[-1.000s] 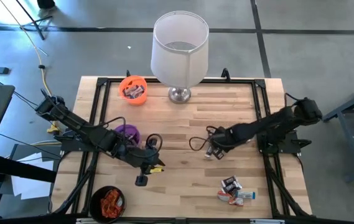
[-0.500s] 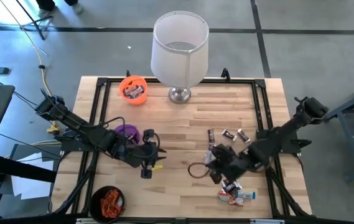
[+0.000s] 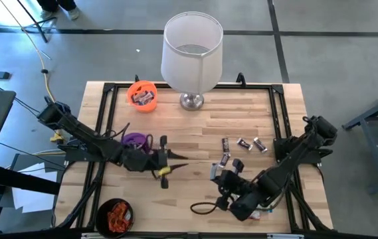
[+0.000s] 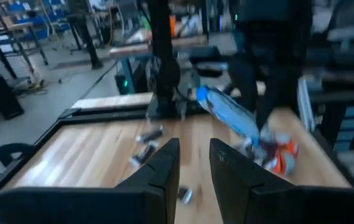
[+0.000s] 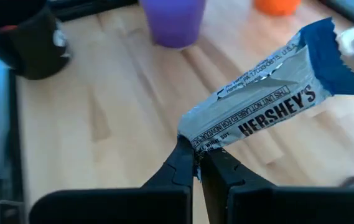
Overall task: Sort candy
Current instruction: Put the white chocolate into the orange bucket
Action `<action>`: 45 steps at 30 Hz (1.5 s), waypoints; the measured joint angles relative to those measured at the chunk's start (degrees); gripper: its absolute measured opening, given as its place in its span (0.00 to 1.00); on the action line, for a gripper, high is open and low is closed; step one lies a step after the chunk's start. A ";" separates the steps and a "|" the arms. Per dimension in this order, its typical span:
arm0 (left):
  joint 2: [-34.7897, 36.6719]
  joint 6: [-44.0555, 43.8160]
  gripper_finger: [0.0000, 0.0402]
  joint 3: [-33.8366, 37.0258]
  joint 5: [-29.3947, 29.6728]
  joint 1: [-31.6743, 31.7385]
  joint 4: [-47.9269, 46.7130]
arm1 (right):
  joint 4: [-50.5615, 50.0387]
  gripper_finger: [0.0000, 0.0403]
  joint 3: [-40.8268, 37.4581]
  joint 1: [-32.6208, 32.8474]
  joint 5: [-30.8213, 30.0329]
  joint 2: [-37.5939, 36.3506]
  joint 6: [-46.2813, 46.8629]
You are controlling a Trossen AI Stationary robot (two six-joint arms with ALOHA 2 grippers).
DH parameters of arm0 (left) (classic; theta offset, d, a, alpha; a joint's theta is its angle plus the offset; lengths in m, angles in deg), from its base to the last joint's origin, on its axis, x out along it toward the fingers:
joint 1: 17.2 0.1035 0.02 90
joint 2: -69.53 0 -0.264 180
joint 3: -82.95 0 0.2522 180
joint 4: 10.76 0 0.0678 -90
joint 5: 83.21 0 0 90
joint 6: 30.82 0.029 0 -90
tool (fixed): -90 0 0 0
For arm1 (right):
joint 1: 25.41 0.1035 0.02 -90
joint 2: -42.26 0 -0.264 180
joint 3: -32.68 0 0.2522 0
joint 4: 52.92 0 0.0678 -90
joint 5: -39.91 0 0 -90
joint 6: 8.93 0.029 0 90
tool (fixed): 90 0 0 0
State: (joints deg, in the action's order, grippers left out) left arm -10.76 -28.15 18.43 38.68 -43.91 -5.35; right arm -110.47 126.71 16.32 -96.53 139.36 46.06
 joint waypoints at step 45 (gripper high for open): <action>-0.04 0.52 0.18 6.27 -20.88 12.56 14.52 | 2.98 0.01 7.04 -10.25 -8.08 4.46 -34.53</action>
State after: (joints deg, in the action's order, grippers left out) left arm -10.81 -27.62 24.70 17.79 -31.35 9.17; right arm -107.50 133.75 6.07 -104.62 143.82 11.52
